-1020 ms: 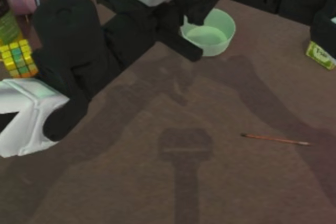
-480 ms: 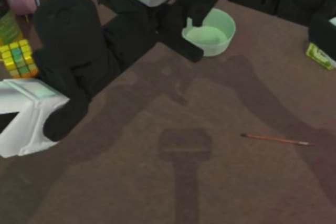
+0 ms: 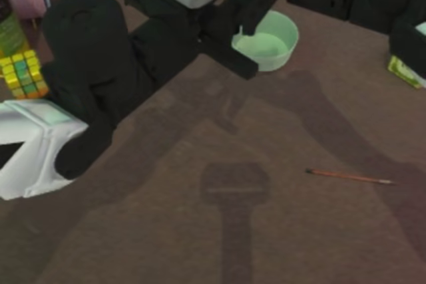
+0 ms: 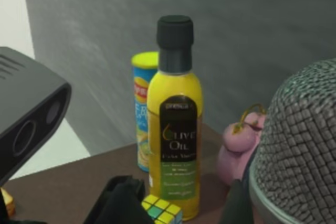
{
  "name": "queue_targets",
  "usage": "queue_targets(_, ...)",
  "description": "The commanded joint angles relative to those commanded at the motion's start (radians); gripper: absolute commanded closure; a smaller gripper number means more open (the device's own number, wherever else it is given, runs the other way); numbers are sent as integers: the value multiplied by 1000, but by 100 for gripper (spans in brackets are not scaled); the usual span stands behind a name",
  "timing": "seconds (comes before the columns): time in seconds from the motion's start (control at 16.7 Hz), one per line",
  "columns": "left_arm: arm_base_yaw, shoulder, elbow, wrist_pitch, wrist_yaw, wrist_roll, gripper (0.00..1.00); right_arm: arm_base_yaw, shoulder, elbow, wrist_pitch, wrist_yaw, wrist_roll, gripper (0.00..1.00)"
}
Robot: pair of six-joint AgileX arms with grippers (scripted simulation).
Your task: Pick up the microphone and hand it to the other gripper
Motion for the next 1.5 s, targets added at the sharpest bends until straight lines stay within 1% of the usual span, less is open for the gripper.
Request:
queue_targets(0.36, 0, 0, 0, 0, 0, 0, 100, 0, 0, 0, 0, 0, 0, 100)
queue_targets(1.14, 0, 0, 0, 0, 0, 0, 2, 0, 0, 0, 0, 0, 0, 100)
queue_targets(1.2, 0, 0, 0, 0, 0, 0, 0, 0, 0, 0, 0, 0, 0, 100)
queue_targets(1.5, 0, 0, 0, 0, 0, 0, 0, 0, 0, 0, 0, 0, 0, 100)
